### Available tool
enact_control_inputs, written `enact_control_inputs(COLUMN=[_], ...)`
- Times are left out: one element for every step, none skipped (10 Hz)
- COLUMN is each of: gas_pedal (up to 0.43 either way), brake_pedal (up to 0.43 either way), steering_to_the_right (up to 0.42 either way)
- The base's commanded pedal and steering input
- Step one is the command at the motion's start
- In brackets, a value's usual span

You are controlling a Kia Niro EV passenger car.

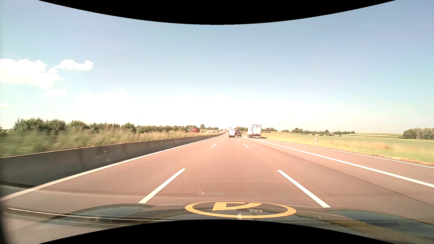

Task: Follow the waypoints while adhering to traffic rules and regulations

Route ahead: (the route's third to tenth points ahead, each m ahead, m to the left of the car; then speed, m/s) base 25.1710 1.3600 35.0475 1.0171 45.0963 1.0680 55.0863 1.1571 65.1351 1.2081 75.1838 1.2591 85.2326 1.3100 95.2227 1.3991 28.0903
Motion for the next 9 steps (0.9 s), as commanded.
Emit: enact_control_inputs(gas_pedal=[0.209, 0.209, 0.209, 0.209, 0.209, 0.22, 0.22, 0.22, 0.22], brake_pedal=[0.0, 0.0, 0.0, 0.0, 0.0, 0.0, 0.0, 0.0, 0.0], steering_to_the_right=[-0.001, -0.001, -0.001, -0.001, -0.001, -0.001, -0.001, -0.001, -0.002])
